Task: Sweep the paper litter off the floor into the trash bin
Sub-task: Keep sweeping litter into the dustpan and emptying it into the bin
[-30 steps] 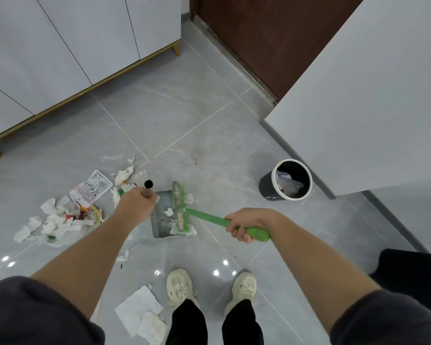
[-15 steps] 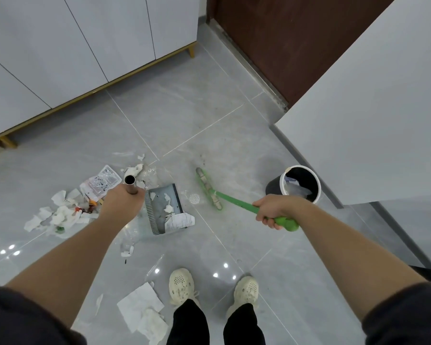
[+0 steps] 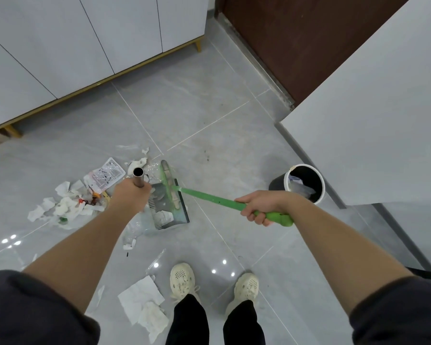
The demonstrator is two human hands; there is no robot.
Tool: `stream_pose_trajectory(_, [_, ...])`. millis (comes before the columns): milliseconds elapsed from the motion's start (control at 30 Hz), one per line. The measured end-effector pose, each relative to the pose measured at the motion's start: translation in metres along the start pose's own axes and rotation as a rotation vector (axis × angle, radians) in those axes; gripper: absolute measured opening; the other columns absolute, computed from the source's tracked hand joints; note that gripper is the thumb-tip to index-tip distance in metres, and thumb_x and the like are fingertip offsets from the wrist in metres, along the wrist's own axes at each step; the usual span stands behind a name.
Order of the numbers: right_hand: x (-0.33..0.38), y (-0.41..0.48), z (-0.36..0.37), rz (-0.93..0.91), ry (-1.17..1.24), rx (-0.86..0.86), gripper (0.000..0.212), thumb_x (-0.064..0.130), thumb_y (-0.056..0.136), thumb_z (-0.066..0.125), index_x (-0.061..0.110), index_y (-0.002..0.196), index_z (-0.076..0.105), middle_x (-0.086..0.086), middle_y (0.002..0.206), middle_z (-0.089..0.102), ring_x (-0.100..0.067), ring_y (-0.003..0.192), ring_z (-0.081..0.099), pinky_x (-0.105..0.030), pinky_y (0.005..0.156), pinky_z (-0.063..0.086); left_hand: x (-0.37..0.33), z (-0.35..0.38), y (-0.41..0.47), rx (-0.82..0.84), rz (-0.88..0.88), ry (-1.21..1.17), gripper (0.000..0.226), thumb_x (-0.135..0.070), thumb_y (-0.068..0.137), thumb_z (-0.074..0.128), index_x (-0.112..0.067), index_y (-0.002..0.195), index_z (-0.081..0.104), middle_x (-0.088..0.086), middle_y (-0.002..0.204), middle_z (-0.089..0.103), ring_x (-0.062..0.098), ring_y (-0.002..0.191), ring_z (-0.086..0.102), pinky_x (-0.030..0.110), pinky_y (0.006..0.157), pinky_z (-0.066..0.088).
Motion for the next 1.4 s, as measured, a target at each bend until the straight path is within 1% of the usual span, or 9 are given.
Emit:
stream_pose_trajectory(167, [0.003, -0.009, -0.015, 0.001, -0.102, -0.153, 0.065, -0.002, 0.093, 0.047, 0.023, 0.150, 0.028, -0.005, 0.066, 0.042, -0.009, 0.035, 0.036, -0.018, 0.039, 0.032, 0.006, -0.010, 0.000, 0.002, 0.021, -0.029, 0.035, -0.028, 0.091, 0.046, 0.001, 0.081, 0.063, 0.022, 0.082, 0.070, 0.038, 0.081, 0.069, 0.043, 0.074, 0.056])
stream_pose_trajectory(300, [-0.005, -0.006, -0.023, 0.039, -0.190, -0.223, 0.063, -0.002, 0.091, 0.046, 0.014, 0.149, 0.028, -0.009, 0.065, 0.044, -0.014, 0.042, 0.039, -0.021, 0.039, 0.034, 0.006, -0.019, -0.005, -0.016, 0.045, -0.020, 0.043, -0.037, 0.080, 0.040, -0.001, 0.073, 0.063, 0.019, 0.075, 0.070, 0.036, 0.074, 0.069, 0.043, 0.074, 0.057])
stream_pose_trajectory(467, [-0.005, 0.007, -0.017, 0.112, -0.419, -0.284, 0.044, 0.002, 0.086, 0.046, -0.004, 0.129, 0.051, -0.010, 0.059, 0.055, -0.016, 0.042, 0.048, -0.027, 0.053, 0.039, 0.003, -0.043, -0.008, -0.074, 0.083, -0.011, 0.047, -0.040, 0.073, 0.037, -0.002, 0.068, 0.063, 0.015, 0.065, 0.071, 0.035, 0.066, 0.068, 0.042, 0.070, 0.059])
stream_pose_trajectory(600, [0.001, 0.015, -0.012, 0.130, -0.463, -0.331, 0.019, 0.003, 0.085, 0.043, 0.001, 0.094, 0.059, -0.005, 0.049, 0.055, -0.018, 0.041, 0.049, -0.025, 0.051, 0.040, 0.004, -0.058, -0.003, -0.086, 0.085, -0.078, 0.033, -0.028, 0.085, 0.047, -0.001, 0.076, 0.066, 0.015, 0.063, 0.071, 0.036, 0.067, 0.069, 0.045, 0.074, 0.060])
stream_pose_trajectory(933, [0.014, 0.026, -0.064, 0.134, -0.377, -0.517, 0.014, 0.002, 0.088, 0.035, 0.002, 0.092, 0.049, -0.011, 0.058, 0.054, -0.020, 0.048, 0.047, -0.023, 0.048, 0.035, -0.036, -0.038, 0.022, -0.053, 0.085, -0.223, 0.038, -0.033, 0.075, 0.045, -0.002, 0.079, 0.066, 0.018, 0.069, 0.072, 0.040, 0.072, 0.071, 0.055, 0.074, 0.060])
stream_pose_trajectory(1133, [0.020, 0.047, -0.105, 0.136, -0.363, -0.589, 0.028, 0.006, 0.091, 0.039, 0.005, 0.065, 0.050, -0.003, 0.039, 0.054, -0.019, 0.050, 0.050, -0.024, 0.049, 0.039, -0.080, -0.017, 0.041, -0.079, 0.088, -0.209, 0.025, -0.022, 0.083, 0.048, -0.005, 0.066, 0.055, 0.026, 0.077, 0.071, 0.041, 0.074, 0.071, 0.048, 0.071, 0.058])
stream_pose_trajectory(1233, [0.036, 0.061, -0.120, 0.107, -0.380, -0.588, 0.026, 0.007, 0.091, 0.040, 0.002, 0.069, 0.053, -0.006, 0.052, 0.056, -0.018, 0.050, 0.051, -0.023, 0.046, 0.039, -0.084, -0.005, 0.057, -0.070, 0.052, -0.188, 0.028, -0.021, 0.087, 0.046, -0.004, 0.068, 0.058, 0.025, 0.075, 0.071, 0.039, 0.072, 0.071, 0.045, 0.068, 0.058])
stream_pose_trajectory(1333, [0.051, 0.074, -0.118, 0.077, -0.425, -0.519, 0.019, 0.005, 0.089, 0.040, -0.002, 0.094, 0.058, -0.009, 0.062, 0.056, -0.019, 0.051, 0.052, -0.022, 0.046, 0.039, -0.071, 0.006, 0.071, -0.049, 0.003, -0.172, 0.034, -0.027, 0.086, 0.044, -0.002, 0.071, 0.060, 0.022, 0.076, 0.072, 0.038, 0.069, 0.069, 0.042, 0.068, 0.057])
stream_pose_trajectory(1400, [0.061, 0.079, -0.106, 0.063, -0.485, -0.392, 0.032, 0.001, 0.086, 0.038, -0.004, 0.110, 0.059, -0.010, 0.061, 0.057, -0.020, 0.050, 0.051, -0.022, 0.047, 0.038, -0.062, 0.010, 0.081, -0.056, -0.026, -0.194, 0.038, -0.033, 0.082, 0.044, -0.001, 0.079, 0.064, 0.023, 0.076, 0.070, 0.040, 0.072, 0.069, 0.046, 0.068, 0.058])
Point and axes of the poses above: each hand's wrist, its own y-axis towards the middle knuckle, its own z-axis out of the palm, x = y × z, the point moved 4 cm from there along y, towards the middle knuckle
